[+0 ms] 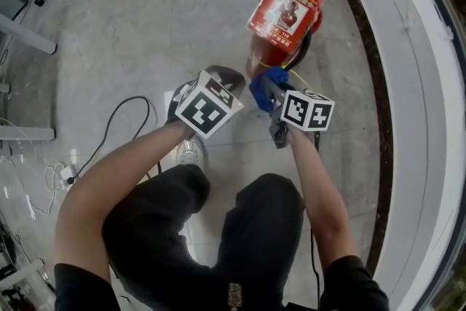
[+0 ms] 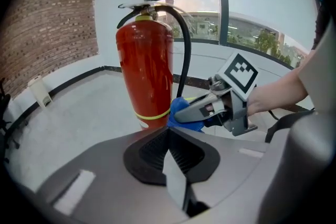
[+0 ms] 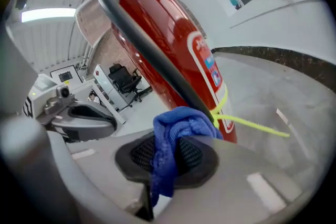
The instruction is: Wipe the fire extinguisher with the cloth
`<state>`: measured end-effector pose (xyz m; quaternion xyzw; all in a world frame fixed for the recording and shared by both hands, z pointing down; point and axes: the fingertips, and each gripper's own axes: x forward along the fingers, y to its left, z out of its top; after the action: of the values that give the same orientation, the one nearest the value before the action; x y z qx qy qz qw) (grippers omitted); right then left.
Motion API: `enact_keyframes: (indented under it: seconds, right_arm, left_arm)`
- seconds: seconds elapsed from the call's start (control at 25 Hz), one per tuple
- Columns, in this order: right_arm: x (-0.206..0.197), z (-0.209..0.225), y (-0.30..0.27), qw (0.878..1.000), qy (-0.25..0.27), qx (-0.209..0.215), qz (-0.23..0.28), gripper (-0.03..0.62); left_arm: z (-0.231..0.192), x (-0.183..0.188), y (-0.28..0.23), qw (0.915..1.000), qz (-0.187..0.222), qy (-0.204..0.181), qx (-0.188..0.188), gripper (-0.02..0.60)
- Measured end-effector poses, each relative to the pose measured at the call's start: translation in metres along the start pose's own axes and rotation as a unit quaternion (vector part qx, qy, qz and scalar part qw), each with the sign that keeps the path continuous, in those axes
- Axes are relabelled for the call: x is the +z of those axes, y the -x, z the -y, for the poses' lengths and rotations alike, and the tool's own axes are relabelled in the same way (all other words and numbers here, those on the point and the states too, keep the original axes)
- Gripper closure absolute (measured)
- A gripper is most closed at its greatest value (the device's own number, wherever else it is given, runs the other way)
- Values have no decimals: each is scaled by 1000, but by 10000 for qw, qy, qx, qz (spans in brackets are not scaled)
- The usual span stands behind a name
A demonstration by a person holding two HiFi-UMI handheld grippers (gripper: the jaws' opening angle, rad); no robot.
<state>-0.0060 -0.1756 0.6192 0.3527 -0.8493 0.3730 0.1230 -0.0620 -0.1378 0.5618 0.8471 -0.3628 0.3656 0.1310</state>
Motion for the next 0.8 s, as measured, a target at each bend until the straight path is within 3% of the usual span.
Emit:
enact_keyframes:
  seconds: [0.2, 0.36, 0.52, 0.64, 0.76, 0.8]
  right_arm:
    - [56, -49, 27, 9972, 272, 316, 618, 542]
    - [89, -88, 43, 9929, 580, 538, 888, 543]
    - [119, -117, 60, 9774, 1512, 621, 1339, 542]
    - [124, -123, 65, 9690, 1931, 575, 1427, 542]
    - [118, -118, 61, 9652, 2181, 408, 1384, 542]
    - [117, -115, 59, 9639, 2243, 338, 1393, 542]
  left_arm:
    - [-16, 39, 22, 9992, 314, -118, 223, 577]
    - [-17, 59, 43, 9981, 580, -48, 192, 577]
    - [-18, 83, 62, 9940, 1084, 121, 9, 577]
    - [-24, 92, 76, 9898, 1393, 297, -58, 575]
    - [-20, 102, 78, 9866, 1517, 428, -410, 468]
    - [-19, 105, 75, 9864, 1492, 458, -514, 463]
